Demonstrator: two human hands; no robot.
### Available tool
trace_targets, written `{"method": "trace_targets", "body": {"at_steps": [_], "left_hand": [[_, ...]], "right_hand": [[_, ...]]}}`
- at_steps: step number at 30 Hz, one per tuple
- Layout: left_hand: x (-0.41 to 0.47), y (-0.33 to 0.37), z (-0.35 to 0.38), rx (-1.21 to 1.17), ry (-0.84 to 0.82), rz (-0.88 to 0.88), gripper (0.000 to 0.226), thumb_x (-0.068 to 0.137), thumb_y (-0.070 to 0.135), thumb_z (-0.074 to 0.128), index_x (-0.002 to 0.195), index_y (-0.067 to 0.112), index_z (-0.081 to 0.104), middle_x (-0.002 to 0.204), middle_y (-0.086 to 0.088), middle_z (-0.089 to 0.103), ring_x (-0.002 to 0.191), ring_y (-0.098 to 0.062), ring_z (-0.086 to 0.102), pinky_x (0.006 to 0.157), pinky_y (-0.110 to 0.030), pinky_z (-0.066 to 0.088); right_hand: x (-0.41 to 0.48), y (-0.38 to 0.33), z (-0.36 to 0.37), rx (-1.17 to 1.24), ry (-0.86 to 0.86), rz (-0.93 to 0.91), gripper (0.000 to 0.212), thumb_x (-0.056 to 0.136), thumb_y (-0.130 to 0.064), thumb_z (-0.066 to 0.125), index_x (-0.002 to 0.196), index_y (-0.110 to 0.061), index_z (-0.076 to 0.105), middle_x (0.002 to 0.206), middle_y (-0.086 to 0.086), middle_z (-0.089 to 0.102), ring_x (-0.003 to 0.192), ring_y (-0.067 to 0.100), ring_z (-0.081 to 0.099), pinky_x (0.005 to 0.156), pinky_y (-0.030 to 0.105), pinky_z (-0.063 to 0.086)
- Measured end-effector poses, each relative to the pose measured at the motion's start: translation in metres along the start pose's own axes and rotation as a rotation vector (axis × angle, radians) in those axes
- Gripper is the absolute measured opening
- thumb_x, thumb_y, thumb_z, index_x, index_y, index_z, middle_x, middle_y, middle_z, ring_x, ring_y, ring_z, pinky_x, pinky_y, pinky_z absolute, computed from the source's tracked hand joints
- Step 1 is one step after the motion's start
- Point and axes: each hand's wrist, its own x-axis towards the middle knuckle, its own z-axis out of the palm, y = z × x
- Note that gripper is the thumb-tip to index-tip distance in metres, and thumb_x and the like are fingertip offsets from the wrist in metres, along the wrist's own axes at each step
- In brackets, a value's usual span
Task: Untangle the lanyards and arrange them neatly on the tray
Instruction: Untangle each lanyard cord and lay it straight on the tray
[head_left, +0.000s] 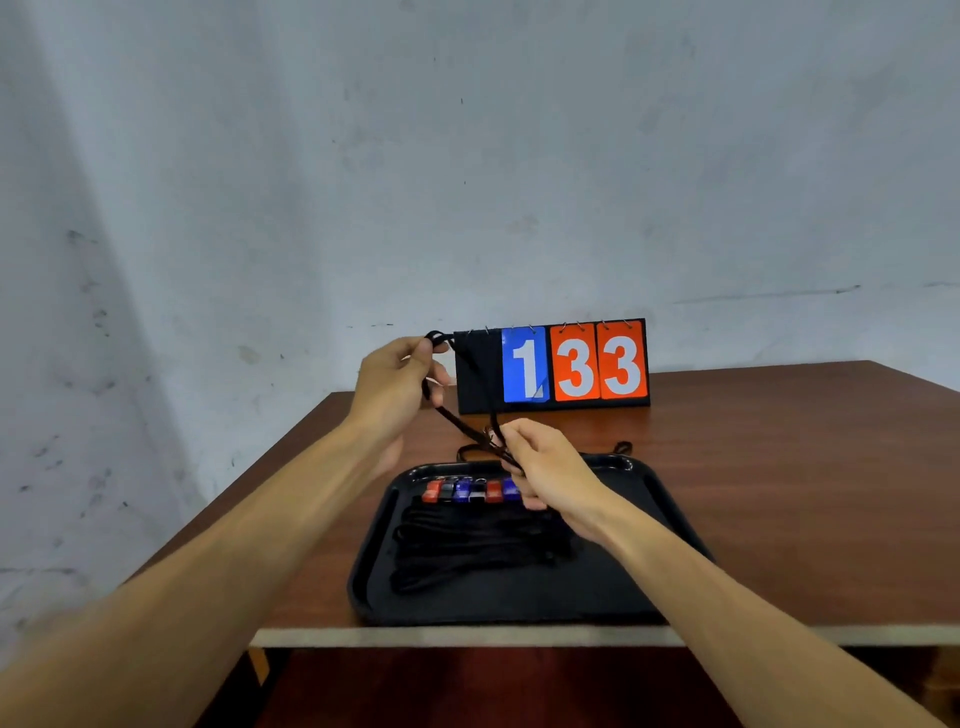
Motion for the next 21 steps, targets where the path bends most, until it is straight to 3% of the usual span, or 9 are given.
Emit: {"method": "trace_targets", "body": {"at_steps": [2,5,7,11,14,16,18,21], "left_hand": [[-0.001,-0.01,-0.009,-0.002,0.034,-0.035,0.024,0.101,0.017,0.042,0.107,0.008,0.063,0.071,-0.002,0.053,0.053,-0.013,0.042,0.065,-0.026,0.044],[-0.008,-0.028,-0.018,-0.003,0.072,-0.095,0.026,0.099,0.017,0.046,0.119,0.005,0.058,0.069,-0.001,0.047,0.055,-0.013,0.042,0.086,-0.034,0.044],[-0.016,-0.038,-0.021,-0.008,0.07,-0.129,0.029,0.098,0.019,0.048,0.124,0.006,0.056,0.066,-0.001,0.045,0.057,-0.013,0.042,0.091,-0.037,0.045],[-0.028,-0.049,-0.026,-0.024,0.062,-0.124,0.024,0.097,0.018,0.051,0.116,0.008,0.062,0.064,-0.004,0.048,0.061,-0.013,0.045,0.069,-0.029,0.045],[-0.034,-0.055,-0.032,0.04,0.04,-0.085,0.016,0.095,0.015,0.054,0.104,0.011,0.067,0.071,-0.004,0.055,0.067,-0.014,0.052,0.074,-0.032,0.052],[-0.04,-0.063,-0.039,0.068,0.035,-0.078,0.013,0.093,0.012,0.056,0.098,0.01,0.068,0.074,-0.003,0.058,0.065,-0.012,0.054,0.067,-0.025,0.052],[-0.048,-0.071,-0.046,0.097,0.009,-0.082,0.012,0.092,0.01,0.058,0.097,0.007,0.069,0.076,-0.001,0.062,0.064,-0.008,0.056,0.059,-0.015,0.051],[-0.066,-0.084,-0.055,0.145,-0.089,-0.054,0.011,0.09,0.009,0.061,0.094,0.007,0.07,0.08,-0.003,0.068,0.066,-0.004,0.062,0.06,-0.009,0.05]], "right_hand": [[-0.004,0.008,-0.008,-0.054,-0.015,0.012,0.025,0.102,-0.029,0.04,0.092,-0.013,0.057,0.055,-0.004,0.038,0.042,0.008,0.027,0.04,0.021,0.023],[-0.012,0.016,-0.016,-0.082,-0.041,0.033,0.027,0.101,-0.03,0.043,0.087,-0.01,0.056,0.055,-0.002,0.034,0.044,0.01,0.025,0.041,0.023,0.022],[-0.018,0.019,-0.018,-0.058,-0.04,0.023,0.027,0.1,-0.026,0.046,0.081,-0.01,0.055,0.06,-0.001,0.039,0.046,0.01,0.033,0.044,0.023,0.032],[-0.026,0.026,-0.021,0.113,-0.005,0.047,0.018,0.096,-0.016,0.053,0.091,-0.001,0.063,0.074,0.006,0.051,0.057,0.011,0.052,0.062,0.028,0.055],[-0.03,0.031,-0.024,0.125,0.036,0.055,0.014,0.093,-0.009,0.057,0.096,-0.001,0.069,0.082,0.009,0.061,0.066,0.011,0.057,0.069,0.026,0.057],[-0.034,0.035,-0.027,0.131,0.059,0.066,0.012,0.09,-0.006,0.061,0.092,-0.005,0.072,0.085,0.008,0.065,0.069,0.012,0.06,0.074,0.028,0.059],[-0.039,0.039,-0.031,0.094,0.059,0.074,0.009,0.087,-0.004,0.065,0.087,-0.007,0.074,0.084,0.007,0.068,0.068,0.012,0.062,0.072,0.027,0.059],[-0.05,0.047,-0.035,-0.126,-0.008,0.075,0.009,0.083,-0.005,0.069,0.087,-0.009,0.076,0.075,0.002,0.071,0.062,0.007,0.062,0.062,0.02,0.053]]}}
